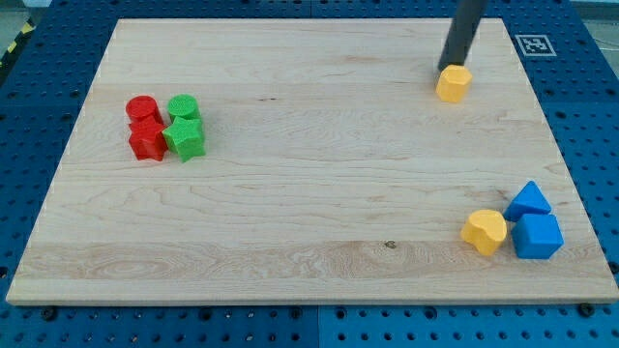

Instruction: Push the yellow hexagon to the top of the yellow heart

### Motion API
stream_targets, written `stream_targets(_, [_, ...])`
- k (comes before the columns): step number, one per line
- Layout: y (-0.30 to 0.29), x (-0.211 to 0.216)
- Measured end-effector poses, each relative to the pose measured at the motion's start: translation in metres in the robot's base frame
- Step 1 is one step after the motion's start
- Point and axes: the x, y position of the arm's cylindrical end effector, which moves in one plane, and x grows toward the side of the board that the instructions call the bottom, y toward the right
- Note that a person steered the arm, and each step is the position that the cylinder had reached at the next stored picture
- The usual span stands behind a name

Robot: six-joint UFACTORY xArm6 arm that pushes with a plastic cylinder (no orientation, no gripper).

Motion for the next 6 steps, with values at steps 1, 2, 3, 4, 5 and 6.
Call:
stream_targets(1, [0.008,0.008])
stream_targets(2, [0.008,0.02])
stream_targets(3, [0.008,0.044])
stream_targets(4, [0.017,0.047])
stream_targets(5, [0.037,0.054])
stream_targets(6, [0.028,0.08])
